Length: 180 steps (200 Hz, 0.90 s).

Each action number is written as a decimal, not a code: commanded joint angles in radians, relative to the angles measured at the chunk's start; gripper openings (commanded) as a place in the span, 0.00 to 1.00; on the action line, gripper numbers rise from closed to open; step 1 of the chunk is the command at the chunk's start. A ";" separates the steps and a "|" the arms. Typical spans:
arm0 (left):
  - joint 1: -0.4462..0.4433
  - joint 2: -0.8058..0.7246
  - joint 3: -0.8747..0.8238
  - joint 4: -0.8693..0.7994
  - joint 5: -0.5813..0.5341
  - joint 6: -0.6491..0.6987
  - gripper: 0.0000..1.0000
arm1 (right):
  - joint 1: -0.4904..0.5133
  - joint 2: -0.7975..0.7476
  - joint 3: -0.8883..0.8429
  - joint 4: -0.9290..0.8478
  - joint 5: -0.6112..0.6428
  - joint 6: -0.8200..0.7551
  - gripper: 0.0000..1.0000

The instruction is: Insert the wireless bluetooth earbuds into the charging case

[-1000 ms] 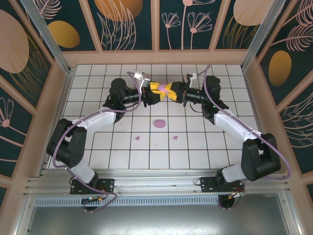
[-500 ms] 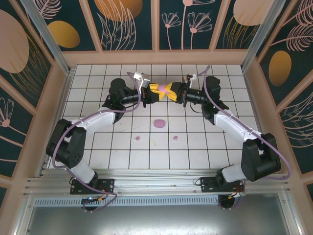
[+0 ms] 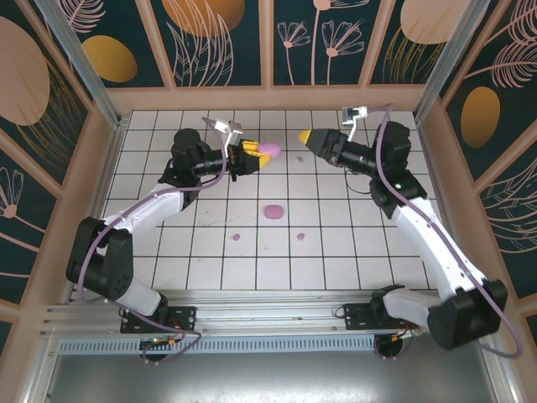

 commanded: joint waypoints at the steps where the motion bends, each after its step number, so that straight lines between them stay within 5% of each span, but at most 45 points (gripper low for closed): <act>1: 0.001 -0.033 0.052 -0.163 0.089 0.084 0.12 | 0.039 -0.040 0.015 -0.126 0.028 -0.425 0.76; 50: -0.001 -0.056 0.094 -0.323 0.155 0.203 0.14 | 0.144 0.040 0.101 -0.272 0.060 -0.690 0.76; 180: 0.000 -0.068 0.116 -0.385 0.216 0.252 0.12 | 0.167 0.164 0.143 -0.341 -0.053 -0.803 0.73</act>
